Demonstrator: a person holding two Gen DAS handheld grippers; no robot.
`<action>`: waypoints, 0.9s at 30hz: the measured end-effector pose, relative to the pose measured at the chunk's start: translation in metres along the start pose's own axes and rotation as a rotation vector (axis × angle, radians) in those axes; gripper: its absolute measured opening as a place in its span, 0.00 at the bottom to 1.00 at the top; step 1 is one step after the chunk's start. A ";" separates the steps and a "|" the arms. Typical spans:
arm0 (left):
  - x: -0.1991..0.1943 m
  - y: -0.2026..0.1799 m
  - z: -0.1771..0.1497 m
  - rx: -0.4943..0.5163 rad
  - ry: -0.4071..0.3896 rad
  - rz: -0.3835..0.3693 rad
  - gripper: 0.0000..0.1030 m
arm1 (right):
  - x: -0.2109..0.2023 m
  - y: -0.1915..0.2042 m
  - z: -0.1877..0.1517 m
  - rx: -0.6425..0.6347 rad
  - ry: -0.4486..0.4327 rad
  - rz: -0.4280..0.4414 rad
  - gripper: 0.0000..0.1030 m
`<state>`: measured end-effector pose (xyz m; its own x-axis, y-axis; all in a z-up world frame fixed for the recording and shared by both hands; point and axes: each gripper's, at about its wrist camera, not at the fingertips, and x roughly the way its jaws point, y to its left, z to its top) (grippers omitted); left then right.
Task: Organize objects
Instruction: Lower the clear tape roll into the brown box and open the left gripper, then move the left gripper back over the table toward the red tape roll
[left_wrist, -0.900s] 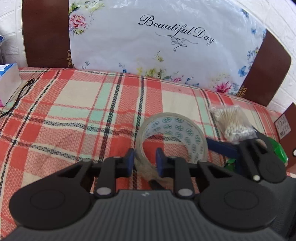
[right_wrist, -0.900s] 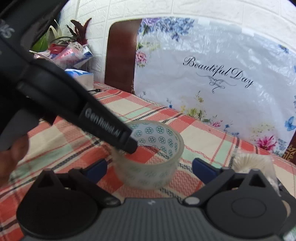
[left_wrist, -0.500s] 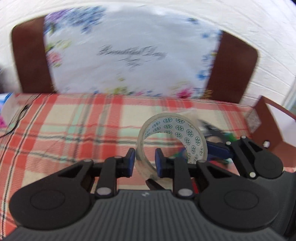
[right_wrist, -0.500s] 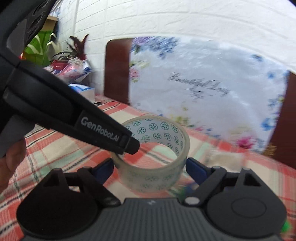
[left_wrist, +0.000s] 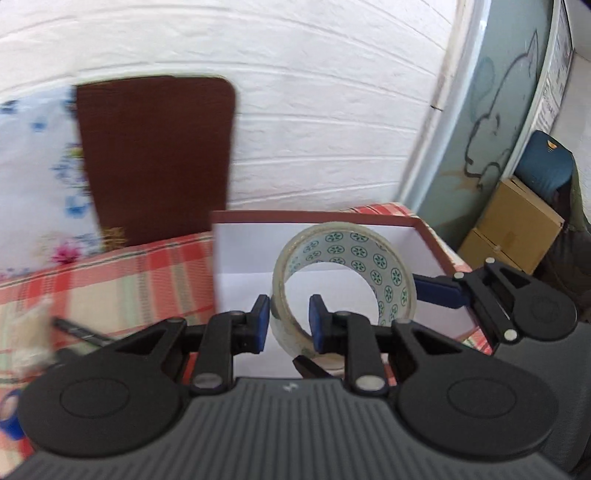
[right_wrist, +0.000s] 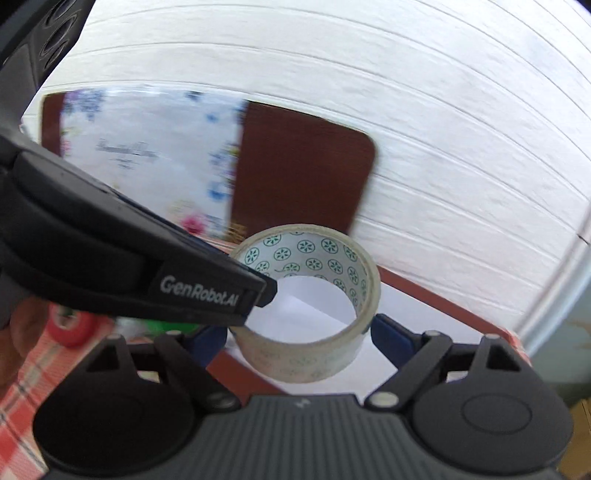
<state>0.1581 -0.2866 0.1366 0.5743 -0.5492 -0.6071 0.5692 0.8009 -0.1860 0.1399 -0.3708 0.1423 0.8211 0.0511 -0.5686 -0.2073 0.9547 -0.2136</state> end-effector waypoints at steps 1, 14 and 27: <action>0.012 -0.005 0.003 0.001 0.013 -0.009 0.24 | 0.006 -0.014 -0.003 0.024 0.016 -0.005 0.86; 0.005 0.024 -0.002 -0.001 0.005 0.033 0.32 | 0.032 -0.055 -0.033 0.193 -0.031 0.023 0.83; -0.115 0.193 -0.147 -0.141 0.051 0.367 0.32 | -0.012 0.109 -0.080 0.150 -0.119 0.251 0.62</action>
<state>0.1156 -0.0334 0.0565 0.6929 -0.2104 -0.6897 0.2429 0.9687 -0.0515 0.0650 -0.2903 0.0626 0.8125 0.3166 -0.4895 -0.3384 0.9399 0.0462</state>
